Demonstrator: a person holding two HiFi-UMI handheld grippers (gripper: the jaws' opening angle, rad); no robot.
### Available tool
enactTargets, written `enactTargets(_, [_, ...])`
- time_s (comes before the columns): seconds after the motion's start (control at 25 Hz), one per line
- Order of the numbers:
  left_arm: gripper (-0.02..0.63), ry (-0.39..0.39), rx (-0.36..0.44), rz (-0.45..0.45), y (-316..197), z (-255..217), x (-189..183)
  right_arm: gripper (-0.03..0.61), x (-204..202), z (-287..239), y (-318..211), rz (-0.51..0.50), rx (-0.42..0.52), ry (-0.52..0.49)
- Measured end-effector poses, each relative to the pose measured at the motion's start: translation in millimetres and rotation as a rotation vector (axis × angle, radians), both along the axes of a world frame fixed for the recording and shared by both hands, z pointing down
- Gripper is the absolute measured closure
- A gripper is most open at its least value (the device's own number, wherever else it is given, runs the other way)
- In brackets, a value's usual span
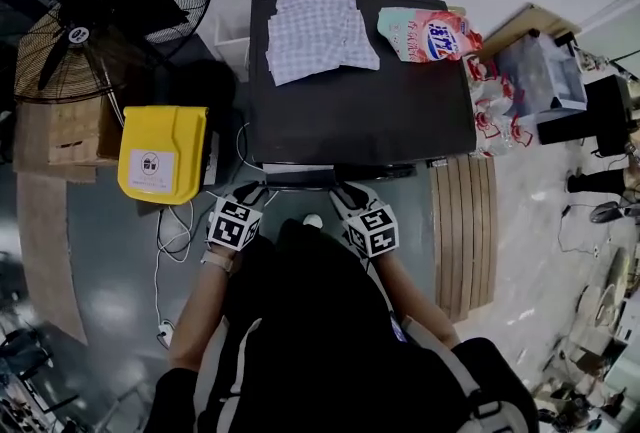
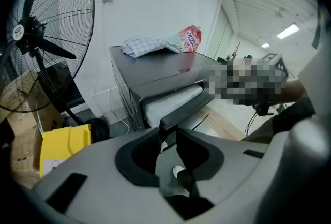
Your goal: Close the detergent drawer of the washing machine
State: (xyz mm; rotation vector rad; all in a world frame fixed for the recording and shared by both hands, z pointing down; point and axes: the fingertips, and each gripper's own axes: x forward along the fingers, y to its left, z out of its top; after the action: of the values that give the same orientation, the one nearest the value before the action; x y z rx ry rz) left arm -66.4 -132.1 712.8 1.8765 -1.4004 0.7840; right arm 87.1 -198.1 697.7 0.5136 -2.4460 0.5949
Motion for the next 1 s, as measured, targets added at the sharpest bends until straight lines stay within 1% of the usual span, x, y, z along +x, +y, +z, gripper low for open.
enactTargets(0.16, [0.520, 0.000, 0.000, -0.037, -2, 0, -2, 0.451, -3, -2, -3, -0.002, -0.002, -0.011])
enactTargets(0.4, [0.515, 0.004, 0.011, -0.098, -1, 0, -2, 0.449, -2, -1, -2, -0.034, -0.008, -0.015])
enactTargets(0.48, [0.512, 0.016, 0.021, -0.138, 0, 0, -3, 0.446, -3, 0, -3, -0.041, -0.005, -0.021])
enactTargets(0.56, [0.512, 0.029, 0.021, -0.204, 3, 3, -7, 0.442, -4, 0, -3, -0.042, -0.013, -0.024])
enactTargets(0.68, [0.512, 0.034, 0.013, -0.279, 13, 8, -14, 0.443, -4, 1, -2, -0.018, -0.039, -0.027])
enactTargets(0.8, [0.512, 0.056, -0.005, -0.278, 22, 17, -8, 0.428, -3, 6, 2, 0.009, -0.062, -0.002])
enactTargets(1.0, [0.512, 0.095, -0.046, -0.214, 28, 32, 16, 0.413, 0, 12, 11, 0.073, -0.090, 0.057])
